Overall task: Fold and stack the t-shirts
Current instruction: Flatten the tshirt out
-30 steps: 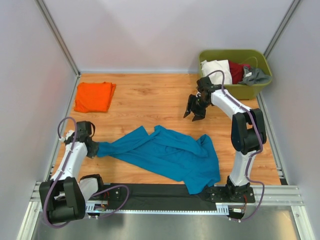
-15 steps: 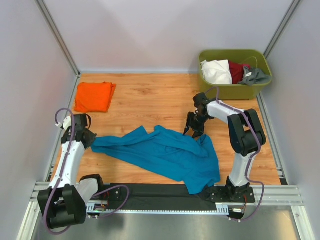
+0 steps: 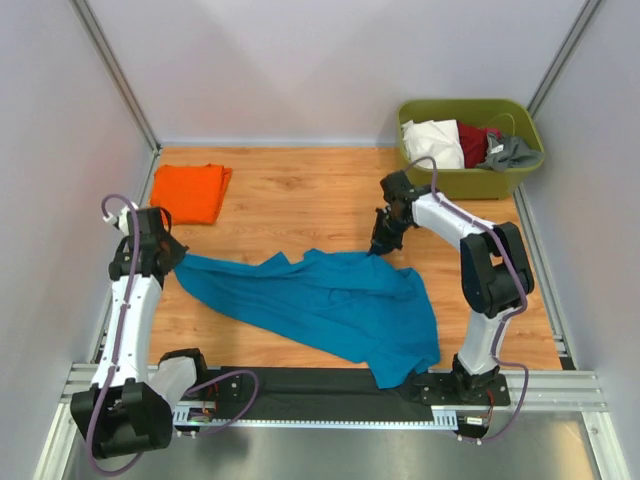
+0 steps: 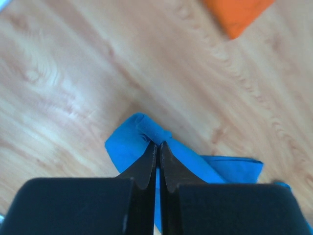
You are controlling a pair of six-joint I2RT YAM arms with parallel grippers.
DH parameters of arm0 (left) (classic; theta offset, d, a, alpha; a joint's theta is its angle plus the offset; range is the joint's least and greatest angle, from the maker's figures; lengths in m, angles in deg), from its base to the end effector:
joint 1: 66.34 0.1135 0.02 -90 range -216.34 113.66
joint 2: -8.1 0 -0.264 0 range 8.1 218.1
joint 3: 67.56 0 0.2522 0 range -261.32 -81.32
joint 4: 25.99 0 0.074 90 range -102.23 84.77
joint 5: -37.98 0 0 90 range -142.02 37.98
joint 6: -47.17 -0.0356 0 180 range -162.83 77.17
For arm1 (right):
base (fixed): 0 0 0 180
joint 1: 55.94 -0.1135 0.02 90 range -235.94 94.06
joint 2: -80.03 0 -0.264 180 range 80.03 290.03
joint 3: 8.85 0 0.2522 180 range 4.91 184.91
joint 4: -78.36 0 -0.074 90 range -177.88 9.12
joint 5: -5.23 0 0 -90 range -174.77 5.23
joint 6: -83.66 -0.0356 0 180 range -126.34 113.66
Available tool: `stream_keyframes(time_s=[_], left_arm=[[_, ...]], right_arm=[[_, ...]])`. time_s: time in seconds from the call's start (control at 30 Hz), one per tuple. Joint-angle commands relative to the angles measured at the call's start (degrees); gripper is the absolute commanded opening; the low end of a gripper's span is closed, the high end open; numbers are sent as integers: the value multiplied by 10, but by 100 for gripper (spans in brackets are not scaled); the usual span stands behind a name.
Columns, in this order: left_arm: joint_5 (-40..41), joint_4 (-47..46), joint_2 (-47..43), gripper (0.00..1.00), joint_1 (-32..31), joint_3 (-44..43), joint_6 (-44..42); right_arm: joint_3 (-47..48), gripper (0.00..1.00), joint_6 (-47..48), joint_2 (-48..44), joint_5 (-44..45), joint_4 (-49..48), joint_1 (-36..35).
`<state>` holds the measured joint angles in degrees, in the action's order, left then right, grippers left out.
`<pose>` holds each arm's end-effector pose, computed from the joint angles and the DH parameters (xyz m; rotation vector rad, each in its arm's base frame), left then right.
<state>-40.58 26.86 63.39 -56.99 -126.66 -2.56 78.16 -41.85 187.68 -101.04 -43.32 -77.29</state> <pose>0.1890 0.0383 0.2650 -1.0897 2.1430 -0.0072 0.3287 0.1392 0.1700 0.3356 3.0450 0.5260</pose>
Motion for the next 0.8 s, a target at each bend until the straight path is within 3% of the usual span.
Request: stream_keyframes(time_s=[0.0, 0.17, 0.3, 0.43, 0.5, 0.6, 0.73, 0.77], left_arm=[[-21, -18, 20, 0, -2, -103, -84], [-20, 16, 79, 0, -1, -292, -149], [-44, 66, 137, 0, -2, -451, -178], [-71, 110, 209, 0, -2, -637, -203], [-94, 133, 228, 0, -2, -682, -212], [-122, 135, 231, 0, -2, -688, -211], [-115, 120, 182, 0, -2, -558, -194], [-115, 121, 172, 0, -1, -535, -190]], right_arm=[[135, 0, 32, -69, 77, 17, 11], [356, 0, 103, -97, 180, 46, 36], [462, 0, 176, -119, 233, 14, 40], [505, 0, 244, -159, 252, -59, 41], [497, 1, 256, -179, 250, -84, 41], [457, 0, 278, -217, 233, -101, 40], [319, 0, 291, -298, 178, -105, 41], [240, 0, 287, -314, 145, -105, 41]])
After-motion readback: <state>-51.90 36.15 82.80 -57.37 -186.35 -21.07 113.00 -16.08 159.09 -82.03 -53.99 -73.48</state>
